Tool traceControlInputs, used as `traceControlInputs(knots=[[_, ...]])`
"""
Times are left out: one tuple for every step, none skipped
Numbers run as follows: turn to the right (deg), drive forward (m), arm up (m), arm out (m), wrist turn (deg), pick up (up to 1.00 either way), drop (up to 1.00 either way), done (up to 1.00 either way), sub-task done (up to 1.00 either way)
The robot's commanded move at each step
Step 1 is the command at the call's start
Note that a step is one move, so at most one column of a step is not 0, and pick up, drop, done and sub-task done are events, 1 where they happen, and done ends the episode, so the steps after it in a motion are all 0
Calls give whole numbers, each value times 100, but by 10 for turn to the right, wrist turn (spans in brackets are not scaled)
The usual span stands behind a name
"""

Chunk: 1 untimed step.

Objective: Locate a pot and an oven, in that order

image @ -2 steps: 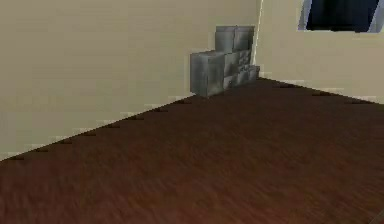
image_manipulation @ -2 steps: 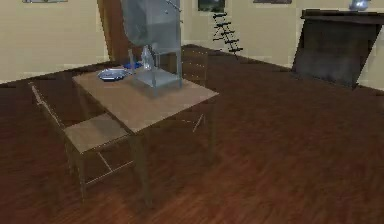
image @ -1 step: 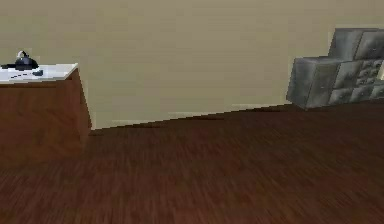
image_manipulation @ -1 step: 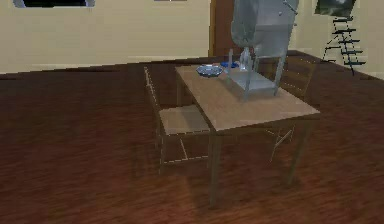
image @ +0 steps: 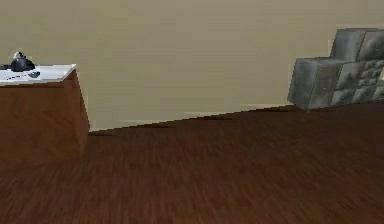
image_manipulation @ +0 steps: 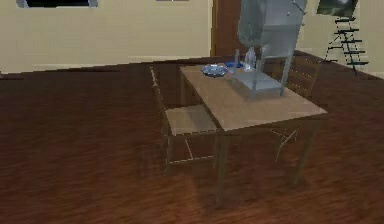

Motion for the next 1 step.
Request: traceControlInputs(knots=[[-150, 0, 0, 0, 0, 0, 0, 0, 0]])
